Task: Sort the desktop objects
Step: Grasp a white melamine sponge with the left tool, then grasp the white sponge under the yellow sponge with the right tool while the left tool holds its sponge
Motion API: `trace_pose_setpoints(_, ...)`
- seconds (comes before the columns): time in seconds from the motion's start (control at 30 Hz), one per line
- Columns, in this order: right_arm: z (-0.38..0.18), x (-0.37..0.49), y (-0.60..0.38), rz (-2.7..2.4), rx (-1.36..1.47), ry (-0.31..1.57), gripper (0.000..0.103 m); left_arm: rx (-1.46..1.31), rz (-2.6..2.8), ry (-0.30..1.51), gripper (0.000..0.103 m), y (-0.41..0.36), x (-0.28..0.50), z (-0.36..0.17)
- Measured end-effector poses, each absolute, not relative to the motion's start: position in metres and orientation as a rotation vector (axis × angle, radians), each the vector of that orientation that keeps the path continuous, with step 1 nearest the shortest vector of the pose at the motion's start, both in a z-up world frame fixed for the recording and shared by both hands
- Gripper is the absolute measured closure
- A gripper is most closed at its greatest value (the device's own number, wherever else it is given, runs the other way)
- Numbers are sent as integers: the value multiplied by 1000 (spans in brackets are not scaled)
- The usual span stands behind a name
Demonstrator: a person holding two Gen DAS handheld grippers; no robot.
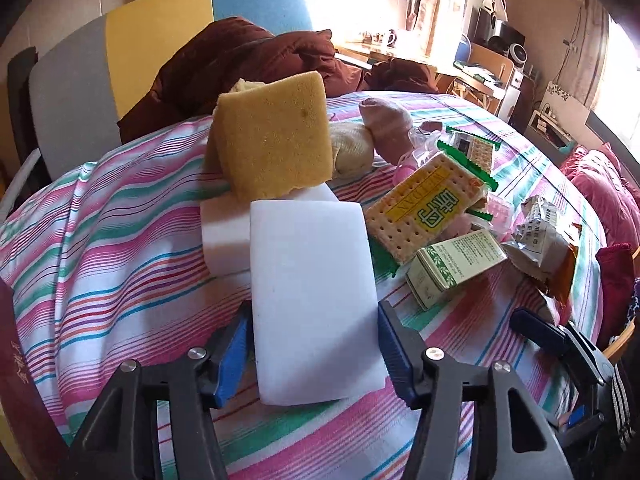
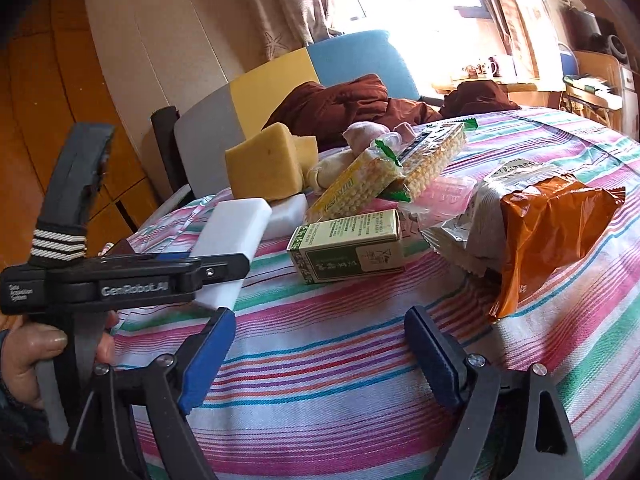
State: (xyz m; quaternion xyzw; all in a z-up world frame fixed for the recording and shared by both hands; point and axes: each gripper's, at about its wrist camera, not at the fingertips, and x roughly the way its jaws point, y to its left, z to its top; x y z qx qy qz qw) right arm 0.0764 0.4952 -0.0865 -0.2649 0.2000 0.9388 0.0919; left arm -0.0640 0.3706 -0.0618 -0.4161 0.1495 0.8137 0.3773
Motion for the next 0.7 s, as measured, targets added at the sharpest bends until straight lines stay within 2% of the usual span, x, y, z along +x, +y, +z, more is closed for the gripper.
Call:
trace_pose_setpoints(0.2, -87, 74, 493, 2788, -809, 569, 13, -1043, 2073, 286, 43, 316, -40, -48)
trace_pose_setpoints(0.43, -85, 69, 489, 2763, -866, 508, 12, -1076, 2075, 235, 43, 265, -15, -60)
trace_pose_setpoints(0.7, -57, 42, 480, 2797, -926, 529, 12, -1036, 2071, 202, 42, 253, -11, -70)
